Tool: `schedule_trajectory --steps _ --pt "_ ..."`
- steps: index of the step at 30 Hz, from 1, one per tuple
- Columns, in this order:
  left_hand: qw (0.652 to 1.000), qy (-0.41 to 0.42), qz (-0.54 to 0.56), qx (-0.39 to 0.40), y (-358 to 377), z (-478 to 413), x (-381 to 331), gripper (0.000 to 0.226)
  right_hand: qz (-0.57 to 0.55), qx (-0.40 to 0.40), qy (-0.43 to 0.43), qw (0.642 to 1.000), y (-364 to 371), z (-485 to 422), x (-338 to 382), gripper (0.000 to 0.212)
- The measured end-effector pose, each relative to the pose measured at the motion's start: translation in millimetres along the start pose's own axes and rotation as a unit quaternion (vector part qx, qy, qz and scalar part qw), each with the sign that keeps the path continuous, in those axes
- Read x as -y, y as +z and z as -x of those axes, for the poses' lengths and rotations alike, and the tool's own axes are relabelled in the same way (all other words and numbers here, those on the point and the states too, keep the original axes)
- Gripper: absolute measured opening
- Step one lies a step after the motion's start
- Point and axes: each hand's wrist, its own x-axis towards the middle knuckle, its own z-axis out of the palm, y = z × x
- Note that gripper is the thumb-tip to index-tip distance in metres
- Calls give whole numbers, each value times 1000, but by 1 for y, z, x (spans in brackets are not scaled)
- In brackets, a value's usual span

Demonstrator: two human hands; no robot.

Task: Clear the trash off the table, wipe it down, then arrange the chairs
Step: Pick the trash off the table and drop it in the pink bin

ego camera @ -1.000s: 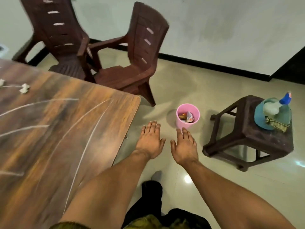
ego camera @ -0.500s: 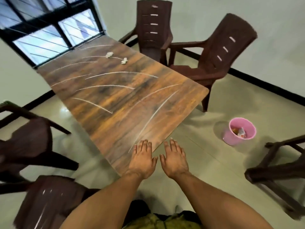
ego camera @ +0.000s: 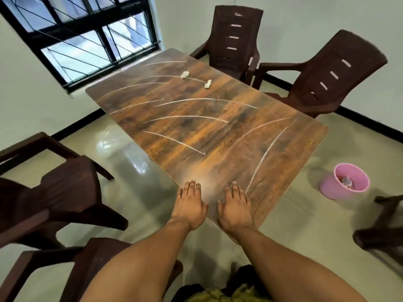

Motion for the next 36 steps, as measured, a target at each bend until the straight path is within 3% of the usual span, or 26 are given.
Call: schedule_trajectory --steps 21,26,36 --pt "997 52 -52 2 -79 -154 69 73 -14 -47 0 999 -30 -149 78 62" --pt "993 99 -56 -2 -112 -222 110 70 -23 -34 26 999 -28 -208 111 62" --pt "975 199 -94 35 -203 -355 245 72 -52 -62 130 988 -45 -350 249 62"
